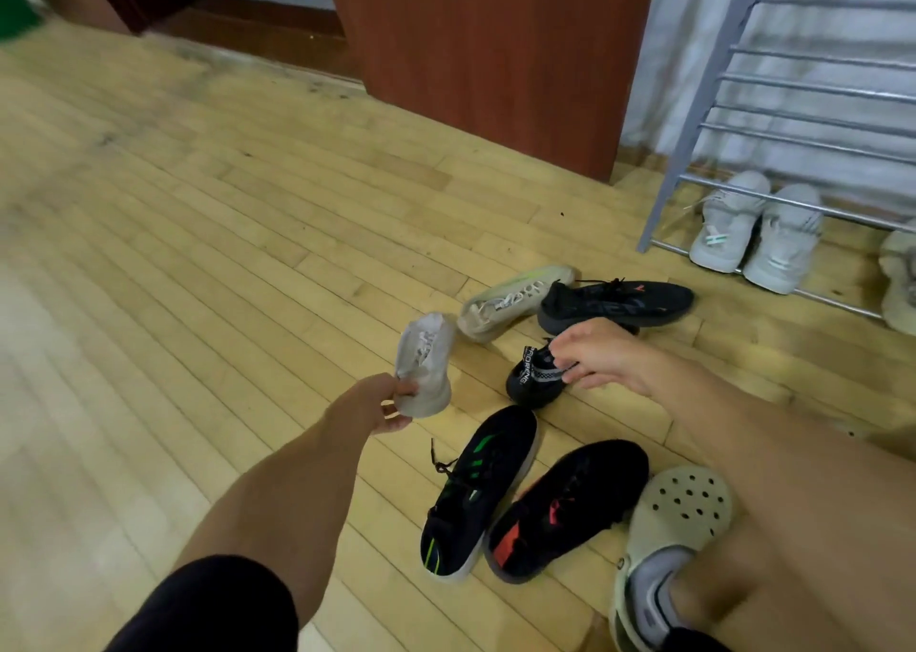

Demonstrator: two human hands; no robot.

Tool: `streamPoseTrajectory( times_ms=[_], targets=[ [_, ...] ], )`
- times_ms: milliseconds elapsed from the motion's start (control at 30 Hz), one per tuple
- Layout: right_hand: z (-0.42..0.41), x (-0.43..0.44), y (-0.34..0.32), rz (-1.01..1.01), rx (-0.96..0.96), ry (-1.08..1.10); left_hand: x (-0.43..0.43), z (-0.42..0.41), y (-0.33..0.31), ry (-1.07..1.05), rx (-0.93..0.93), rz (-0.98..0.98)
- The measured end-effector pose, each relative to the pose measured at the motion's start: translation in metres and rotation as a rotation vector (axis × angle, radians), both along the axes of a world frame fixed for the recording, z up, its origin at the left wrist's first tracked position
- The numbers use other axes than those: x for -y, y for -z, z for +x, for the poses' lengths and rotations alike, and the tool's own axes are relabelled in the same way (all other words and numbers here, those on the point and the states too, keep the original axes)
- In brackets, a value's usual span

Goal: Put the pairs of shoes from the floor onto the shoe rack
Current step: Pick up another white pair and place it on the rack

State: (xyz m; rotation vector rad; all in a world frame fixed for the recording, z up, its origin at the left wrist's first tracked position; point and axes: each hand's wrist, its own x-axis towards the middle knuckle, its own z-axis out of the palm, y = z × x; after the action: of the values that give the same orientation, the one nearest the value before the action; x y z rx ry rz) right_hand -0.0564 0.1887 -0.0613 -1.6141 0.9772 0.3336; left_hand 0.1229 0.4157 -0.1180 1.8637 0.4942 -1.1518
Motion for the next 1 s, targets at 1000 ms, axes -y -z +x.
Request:
streamPoseTrajectory(
  times_ms=[1000],
  targets=[
    [-0.223, 0.142, -0.202, -0.331, 0.455, 0.478, 0.304, -0.228, -0.271, 1.075, 0.520, -0.514]
  ],
)
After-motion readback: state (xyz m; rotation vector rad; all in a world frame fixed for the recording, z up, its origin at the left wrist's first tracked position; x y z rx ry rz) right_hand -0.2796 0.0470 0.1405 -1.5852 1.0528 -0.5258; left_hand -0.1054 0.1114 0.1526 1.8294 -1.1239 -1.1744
